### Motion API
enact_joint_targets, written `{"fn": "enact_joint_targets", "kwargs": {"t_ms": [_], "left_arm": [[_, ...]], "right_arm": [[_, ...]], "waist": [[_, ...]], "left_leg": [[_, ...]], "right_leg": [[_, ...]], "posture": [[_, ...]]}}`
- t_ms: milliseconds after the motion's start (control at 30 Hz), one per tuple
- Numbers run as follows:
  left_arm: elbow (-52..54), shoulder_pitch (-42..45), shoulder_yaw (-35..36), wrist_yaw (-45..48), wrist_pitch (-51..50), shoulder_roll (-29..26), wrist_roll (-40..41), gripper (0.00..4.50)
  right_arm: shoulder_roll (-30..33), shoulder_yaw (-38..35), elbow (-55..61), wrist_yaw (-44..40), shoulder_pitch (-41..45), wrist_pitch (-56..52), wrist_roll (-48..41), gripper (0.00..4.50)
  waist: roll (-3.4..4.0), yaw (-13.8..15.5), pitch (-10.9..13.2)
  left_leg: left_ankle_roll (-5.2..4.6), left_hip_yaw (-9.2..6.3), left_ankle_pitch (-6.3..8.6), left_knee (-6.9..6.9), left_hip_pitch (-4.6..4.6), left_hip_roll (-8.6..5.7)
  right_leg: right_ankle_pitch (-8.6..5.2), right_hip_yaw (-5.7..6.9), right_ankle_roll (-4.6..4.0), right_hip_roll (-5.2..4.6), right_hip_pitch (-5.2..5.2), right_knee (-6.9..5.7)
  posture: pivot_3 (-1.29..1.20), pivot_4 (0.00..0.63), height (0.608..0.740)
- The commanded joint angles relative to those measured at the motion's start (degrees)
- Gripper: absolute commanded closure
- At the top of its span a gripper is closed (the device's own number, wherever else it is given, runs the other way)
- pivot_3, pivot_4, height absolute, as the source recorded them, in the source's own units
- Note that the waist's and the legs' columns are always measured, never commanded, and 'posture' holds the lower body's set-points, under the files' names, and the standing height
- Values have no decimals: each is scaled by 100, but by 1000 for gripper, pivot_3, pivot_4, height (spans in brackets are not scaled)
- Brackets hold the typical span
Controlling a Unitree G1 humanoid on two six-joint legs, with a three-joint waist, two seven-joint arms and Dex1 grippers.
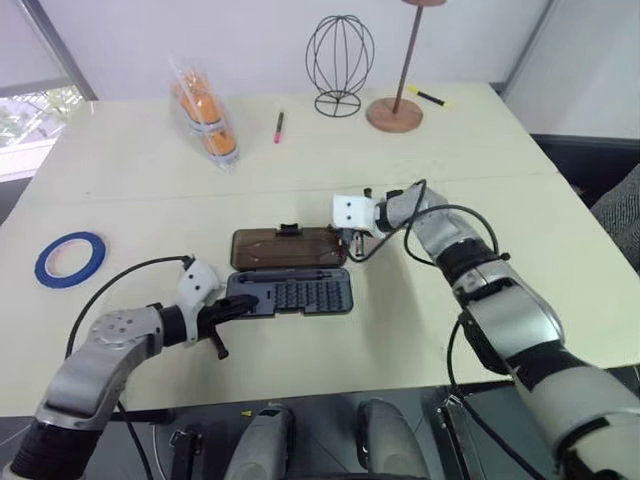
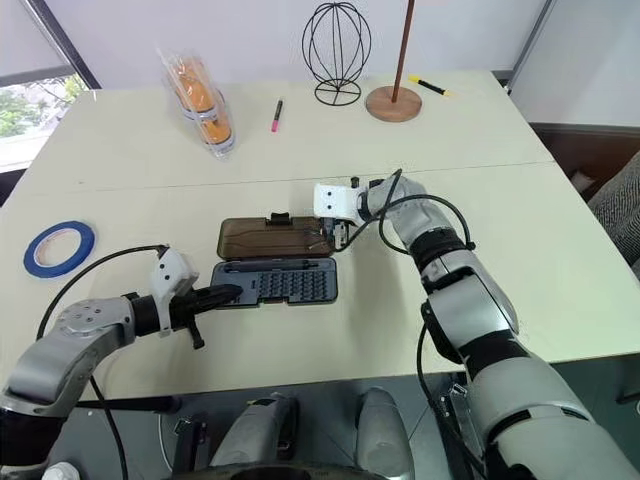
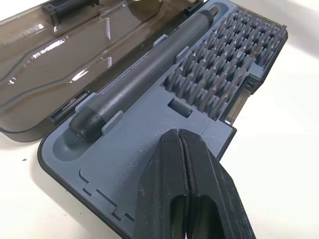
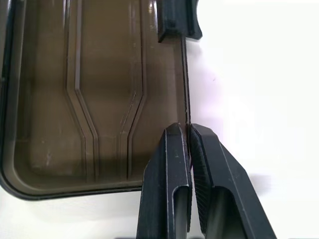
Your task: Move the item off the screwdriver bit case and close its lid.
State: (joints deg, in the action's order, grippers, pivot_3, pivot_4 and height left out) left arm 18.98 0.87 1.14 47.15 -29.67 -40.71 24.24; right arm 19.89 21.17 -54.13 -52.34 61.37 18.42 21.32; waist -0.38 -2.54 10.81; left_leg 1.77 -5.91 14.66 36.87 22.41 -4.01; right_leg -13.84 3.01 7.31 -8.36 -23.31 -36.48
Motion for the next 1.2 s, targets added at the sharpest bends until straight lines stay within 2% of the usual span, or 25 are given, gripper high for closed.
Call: {"fn": "enact_joint_targets", "kwargs": {"t_ms": [33,233,467,767,1067,1200], "left_arm": [[-76,67,-46,6,2,16,-69,4500],[-244,233,-117,72,34,31,-107,4500],[-400,372,-216,149,92,96,-151,4500],[-340,579,-203,175,-23,164,-45,4500],[253,1213,276,77,-600,231,739,4500],[286,1832,872,-238,-932,409,1423,4500]], "right_arm": [[272,-145,1281,306,-335,45,-8,4487],[653,-321,3686,255,-1365,-782,-74,4487],[1056,-362,5762,-415,-2225,-1948,-370,4487],[1057,-252,6096,-455,-2310,-2260,-405,4487],[1099,-231,5852,-371,-2258,-2076,-374,4487],[1132,-215,5711,-358,-2223,-1934,-335,4487]], "waist": [[0,6,0],[0,25,0],[-1,62,0],[-3,32,-1],[-8,40,3],[-9,39,3]], "left_leg": [[0,0,0,0,0,0],[-1,-1,0,-1,2,-1],[-3,-1,2,0,2,-1],[-5,-1,3,-2,2,1],[-5,-2,3,-1,4,1],[-5,-2,3,-1,4,1]], "right_leg": [[0,0,0,0,0,0],[0,0,0,-1,0,2],[-1,2,1,-2,4,5],[-1,3,1,-2,5,10],[-1,4,2,-2,6,11],[-1,3,2,-2,7,14]], "posture": [[0,150,740],[0,150,740],[0,150,740],[0,150,740],[0,150,740],[0,150,740]]}}
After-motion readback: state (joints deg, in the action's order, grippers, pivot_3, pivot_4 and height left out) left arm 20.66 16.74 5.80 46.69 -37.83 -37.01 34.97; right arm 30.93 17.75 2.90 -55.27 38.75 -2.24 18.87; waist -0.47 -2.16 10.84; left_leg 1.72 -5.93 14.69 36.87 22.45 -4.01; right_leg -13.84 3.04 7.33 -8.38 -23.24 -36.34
